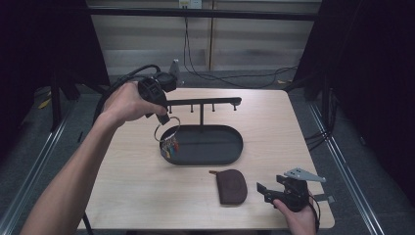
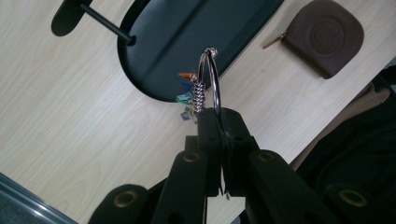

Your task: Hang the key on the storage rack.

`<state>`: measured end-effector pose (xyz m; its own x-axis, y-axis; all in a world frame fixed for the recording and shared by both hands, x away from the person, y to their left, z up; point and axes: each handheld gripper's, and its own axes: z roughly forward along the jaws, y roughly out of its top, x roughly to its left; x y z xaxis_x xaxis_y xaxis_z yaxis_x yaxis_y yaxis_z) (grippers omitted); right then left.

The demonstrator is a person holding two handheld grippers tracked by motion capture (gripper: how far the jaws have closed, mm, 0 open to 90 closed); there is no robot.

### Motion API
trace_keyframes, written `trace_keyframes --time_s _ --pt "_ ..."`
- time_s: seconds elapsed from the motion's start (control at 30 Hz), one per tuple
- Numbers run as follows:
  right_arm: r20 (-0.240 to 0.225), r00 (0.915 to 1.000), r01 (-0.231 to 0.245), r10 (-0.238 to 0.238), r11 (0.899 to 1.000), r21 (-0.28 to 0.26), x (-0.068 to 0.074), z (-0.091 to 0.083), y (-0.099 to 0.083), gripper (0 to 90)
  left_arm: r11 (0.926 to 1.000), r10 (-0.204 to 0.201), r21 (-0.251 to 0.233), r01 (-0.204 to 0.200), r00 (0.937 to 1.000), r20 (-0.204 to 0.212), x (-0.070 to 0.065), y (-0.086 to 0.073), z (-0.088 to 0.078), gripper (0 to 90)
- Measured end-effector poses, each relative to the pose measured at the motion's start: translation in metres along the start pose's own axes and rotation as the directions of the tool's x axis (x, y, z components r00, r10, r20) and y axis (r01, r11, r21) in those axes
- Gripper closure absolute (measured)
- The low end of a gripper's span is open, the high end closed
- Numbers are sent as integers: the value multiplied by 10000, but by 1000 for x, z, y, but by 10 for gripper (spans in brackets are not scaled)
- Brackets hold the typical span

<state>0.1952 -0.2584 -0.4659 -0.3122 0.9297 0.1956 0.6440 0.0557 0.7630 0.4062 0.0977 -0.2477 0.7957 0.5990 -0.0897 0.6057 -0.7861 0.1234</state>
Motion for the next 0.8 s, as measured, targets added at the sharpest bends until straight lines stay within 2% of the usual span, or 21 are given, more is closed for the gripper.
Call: trace_keyframes --time_s 0.13,0.2,0.37,0.6,0.8 --pt "-11 10000 -56 56 10000 15 0 0 0 165 9996 -275 -53 274 9996 -46 8 2 0 883" --pt "-31 10000 -64 64 10000 -3 0 0 0 165 9997 -249 9 249 9997 21 11 3 2 883" --pt "-71 9999 -90 90 10000 -12 -1 0 0 165 9987 -469 218 468 9989 27 26 13 7 883" --pt "-99 9999 -56 56 10000 12 0 0 0 165 9977 -539 391 545 9984 -186 31 20 15 883" --pt "-133 9999 -44 44 10000 18 0 0 0 165 9984 -504 242 509 9984 -246 36 23 16 883"
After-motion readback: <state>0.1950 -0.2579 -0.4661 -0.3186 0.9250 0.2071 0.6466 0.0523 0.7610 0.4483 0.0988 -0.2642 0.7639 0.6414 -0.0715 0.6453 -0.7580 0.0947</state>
